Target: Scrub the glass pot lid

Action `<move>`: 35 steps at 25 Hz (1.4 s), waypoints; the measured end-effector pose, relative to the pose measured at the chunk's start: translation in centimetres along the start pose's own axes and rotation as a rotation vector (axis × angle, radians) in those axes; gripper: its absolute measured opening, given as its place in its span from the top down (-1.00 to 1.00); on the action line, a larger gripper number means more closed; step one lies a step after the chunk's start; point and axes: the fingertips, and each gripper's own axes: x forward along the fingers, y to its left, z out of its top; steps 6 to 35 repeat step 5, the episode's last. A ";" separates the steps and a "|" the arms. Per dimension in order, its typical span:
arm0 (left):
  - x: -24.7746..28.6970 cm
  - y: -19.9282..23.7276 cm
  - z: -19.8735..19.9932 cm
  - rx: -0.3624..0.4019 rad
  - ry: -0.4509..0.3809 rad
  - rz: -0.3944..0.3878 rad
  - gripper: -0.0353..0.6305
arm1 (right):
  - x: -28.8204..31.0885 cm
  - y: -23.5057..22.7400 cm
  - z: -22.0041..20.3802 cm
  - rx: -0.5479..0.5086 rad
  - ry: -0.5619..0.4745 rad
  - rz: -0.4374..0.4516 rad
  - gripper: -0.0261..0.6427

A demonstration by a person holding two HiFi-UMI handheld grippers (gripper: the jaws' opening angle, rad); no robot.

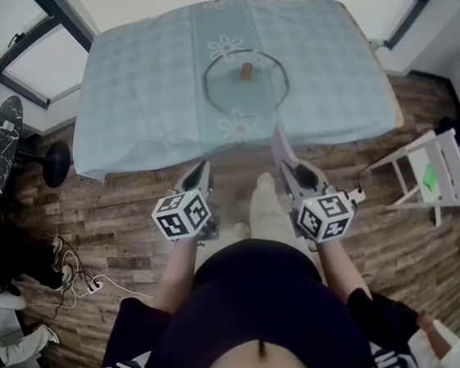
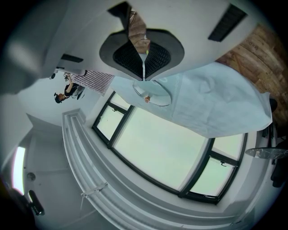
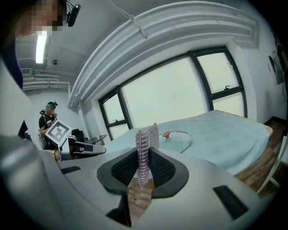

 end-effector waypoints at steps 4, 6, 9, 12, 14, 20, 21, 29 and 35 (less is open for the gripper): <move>0.1 0.1 0.1 -0.004 0.005 -0.005 0.86 | 0.2 0.0 0.1 -0.004 0.003 -0.002 0.69; 0.2 0.1 0.1 -0.006 0.007 -0.007 0.86 | 0.2 0.0 0.1 -0.005 0.002 -0.003 0.69; 0.2 0.1 0.1 -0.006 0.007 -0.007 0.86 | 0.2 0.0 0.1 -0.005 0.002 -0.003 0.69; 0.2 0.1 0.1 -0.006 0.007 -0.007 0.86 | 0.2 0.0 0.1 -0.005 0.002 -0.003 0.69; 0.2 0.1 0.1 -0.006 0.007 -0.007 0.86 | 0.2 0.0 0.1 -0.005 0.002 -0.003 0.69; 0.2 0.1 0.1 -0.006 0.007 -0.007 0.86 | 0.2 0.0 0.1 -0.005 0.002 -0.003 0.69; 0.2 0.1 0.1 -0.006 0.007 -0.007 0.86 | 0.2 0.0 0.1 -0.005 0.002 -0.003 0.69; 0.2 0.1 0.1 -0.006 0.007 -0.007 0.86 | 0.2 0.0 0.1 -0.005 0.002 -0.003 0.69; 0.2 0.1 0.1 -0.006 0.007 -0.007 0.86 | 0.2 0.0 0.1 -0.005 0.002 -0.003 0.69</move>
